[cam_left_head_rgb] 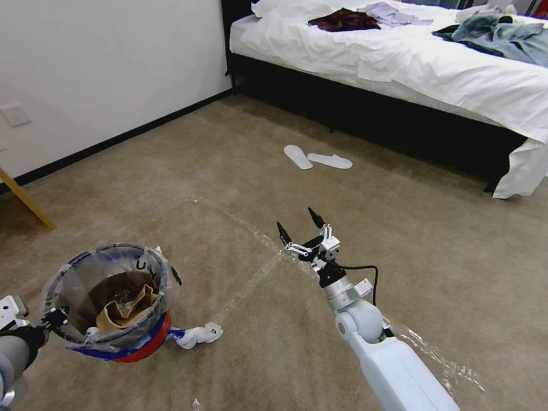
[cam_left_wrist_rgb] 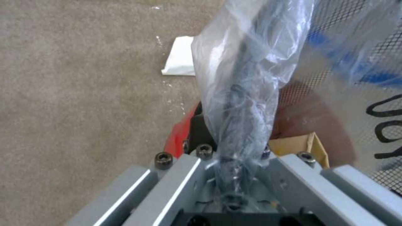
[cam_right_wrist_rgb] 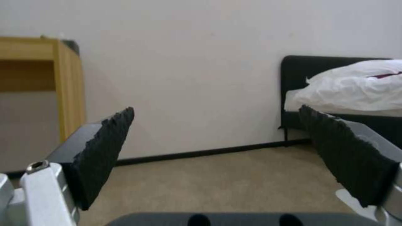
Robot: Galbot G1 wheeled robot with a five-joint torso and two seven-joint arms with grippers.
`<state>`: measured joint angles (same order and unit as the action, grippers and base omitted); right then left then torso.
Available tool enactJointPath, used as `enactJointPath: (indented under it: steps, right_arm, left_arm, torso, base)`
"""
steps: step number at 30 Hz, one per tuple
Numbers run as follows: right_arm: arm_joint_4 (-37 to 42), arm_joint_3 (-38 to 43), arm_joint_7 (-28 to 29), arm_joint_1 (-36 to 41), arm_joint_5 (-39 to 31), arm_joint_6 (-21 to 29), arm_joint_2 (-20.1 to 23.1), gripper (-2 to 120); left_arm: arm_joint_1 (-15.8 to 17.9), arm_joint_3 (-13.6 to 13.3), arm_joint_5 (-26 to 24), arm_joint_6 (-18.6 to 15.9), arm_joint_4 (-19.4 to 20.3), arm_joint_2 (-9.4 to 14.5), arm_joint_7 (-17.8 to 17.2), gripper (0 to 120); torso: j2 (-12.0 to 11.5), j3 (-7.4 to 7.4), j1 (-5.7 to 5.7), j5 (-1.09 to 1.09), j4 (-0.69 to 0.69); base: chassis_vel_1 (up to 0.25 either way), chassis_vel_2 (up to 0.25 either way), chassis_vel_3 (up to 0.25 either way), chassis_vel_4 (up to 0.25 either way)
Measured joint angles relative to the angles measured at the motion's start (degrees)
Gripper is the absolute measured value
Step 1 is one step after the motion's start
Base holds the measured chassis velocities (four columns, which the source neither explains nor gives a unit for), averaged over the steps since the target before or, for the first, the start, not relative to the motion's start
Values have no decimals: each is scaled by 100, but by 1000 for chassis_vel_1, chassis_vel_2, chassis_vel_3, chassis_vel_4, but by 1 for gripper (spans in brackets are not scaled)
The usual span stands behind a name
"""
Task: Pick up the trash bin and place the garbage on the floor into it.
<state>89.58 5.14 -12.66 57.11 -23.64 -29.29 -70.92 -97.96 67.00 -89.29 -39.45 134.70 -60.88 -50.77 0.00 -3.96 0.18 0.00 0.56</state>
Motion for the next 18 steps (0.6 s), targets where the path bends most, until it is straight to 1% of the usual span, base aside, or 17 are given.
enactJointPath:
  steps: [1,2,4,5,6,8,9,11,12,13,14,15,17,18]
  right_arm:
    - [-65,-106,32,-94,22,2,120,100]
    - [-65,-106,32,-94,22,2,120,100]
    - [-244,-424,-7,-385,-18,6,551,100]
    - [-291,-524,-64,-486,-55,17,700,100]
    - [-291,-524,-64,-486,-55,17,700,100]
    - [-478,-1030,-230,-1034,-213,22,1196,100]
    - [-478,-1030,-230,-1034,-213,22,1196,100]
    - [-692,-1602,-515,-1742,-344,79,1562,100]
    - [-692,-1602,-515,-1742,-344,79,1562,100]
    - [-776,-1847,-676,-1982,-411,120,1670,100]
    - [-776,-1847,-676,-1982,-411,120,1670,100]
    - [-908,-2213,-941,-2310,-512,231,1815,100]
    - [-1099,-2633,-1327,-2679,-604,309,1955,100]
    - [-1099,-2633,-1327,-2679,-604,309,1955,100]
  left_arm:
    - [-3,19,6,-4,-5,6,11,0]
    - [-3,19,6,-4,-5,6,11,0]
    - [-24,94,30,-19,-22,39,54,0]
    - [-30,117,30,-26,-24,50,64,0]
    - [-30,117,30,-26,-24,50,64,0]
    - [-78,219,10,-68,-24,101,138,0]
    - [-78,219,10,-68,-24,101,138,0]
    - [-90,292,22,-98,-65,171,198,0]
    - [-90,292,22,-98,-65,171,198,0]
    - [-84,326,24,-104,-97,212,204,0]
    - [-84,326,24,-104,-97,212,204,0]
    - [-69,389,5,-114,-134,282,206,0]
    - [17,397,-56,-122,-200,403,208,0]
    - [17,397,-56,-122,-200,403,208,0]
  torso:
    - [0,0,0,0,-1]
    - [0,0,0,0,-1]
    - [0,-1,0,0,-2]
    - [0,-1,0,1,-1]
    - [0,-1,0,1,-1]
    - [0,-1,0,1,2]
    - [0,-1,0,1,2]
    - [0,-1,0,-2,-2]
    - [0,-1,0,-2,-2]
    - [0,-1,0,-2,-3]
    - [0,-1,0,-2,-3]
    - [0,-1,1,0,-3]
    - [0,-1,0,0,-3]
    - [0,-1,0,0,-3]
  base:
    - [0,0,0,0]
    - [0,0,0,0]
    - [0,0,0,0]
    - [0,0,0,0]
    - [0,0,0,0]
    - [0,0,0,0]
    - [0,0,0,0]
    - [0,0,0,0]
    - [0,0,0,0]
    - [0,0,0,0]
    - [0,0,0,0]
    - [0,0,0,0]
    - [0,0,0,0]
    - [0,0,0,0]
